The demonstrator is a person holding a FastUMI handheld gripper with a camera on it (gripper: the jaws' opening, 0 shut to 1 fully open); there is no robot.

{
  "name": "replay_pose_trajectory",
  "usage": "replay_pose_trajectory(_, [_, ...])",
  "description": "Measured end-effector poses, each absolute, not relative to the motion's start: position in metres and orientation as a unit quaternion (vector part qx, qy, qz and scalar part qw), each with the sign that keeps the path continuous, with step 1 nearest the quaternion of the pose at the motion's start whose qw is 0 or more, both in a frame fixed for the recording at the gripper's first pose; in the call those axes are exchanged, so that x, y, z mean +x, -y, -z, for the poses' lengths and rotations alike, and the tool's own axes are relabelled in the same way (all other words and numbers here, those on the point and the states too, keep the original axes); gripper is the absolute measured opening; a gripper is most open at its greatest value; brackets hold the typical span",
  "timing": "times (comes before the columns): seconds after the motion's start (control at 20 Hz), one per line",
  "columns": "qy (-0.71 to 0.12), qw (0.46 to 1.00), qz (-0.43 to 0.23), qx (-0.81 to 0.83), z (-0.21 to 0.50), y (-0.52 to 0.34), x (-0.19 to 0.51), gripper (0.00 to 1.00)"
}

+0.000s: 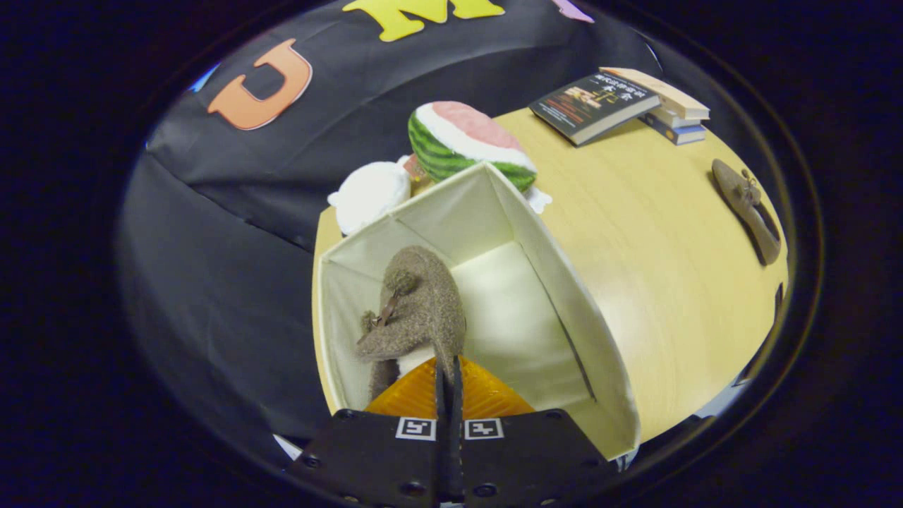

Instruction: Open the storage box then place both shoes into the box .Put the left shoe in first, then the right shoe, with the right side of both shoes facing outward in a uniform manner.

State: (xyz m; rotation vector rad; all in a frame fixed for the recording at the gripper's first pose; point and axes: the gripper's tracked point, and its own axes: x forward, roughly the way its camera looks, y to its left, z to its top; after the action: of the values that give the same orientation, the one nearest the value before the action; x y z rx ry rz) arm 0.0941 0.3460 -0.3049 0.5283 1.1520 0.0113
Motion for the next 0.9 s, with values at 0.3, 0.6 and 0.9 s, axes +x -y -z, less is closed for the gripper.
replay_pose_trajectory(0.3, [-0.568, 0.790, -0.004, 0.232, 0.342, -0.365, 0.099, 0.00])
replay_pose_trajectory(0.6, [-0.601, 0.768, -0.009, 0.220, 0.363, -0.372, 0.093, 0.09])
replay_pose_trajectory(0.9, [-0.594, 0.772, -0.034, 0.225, 0.354, -0.375, 0.089, 0.42])
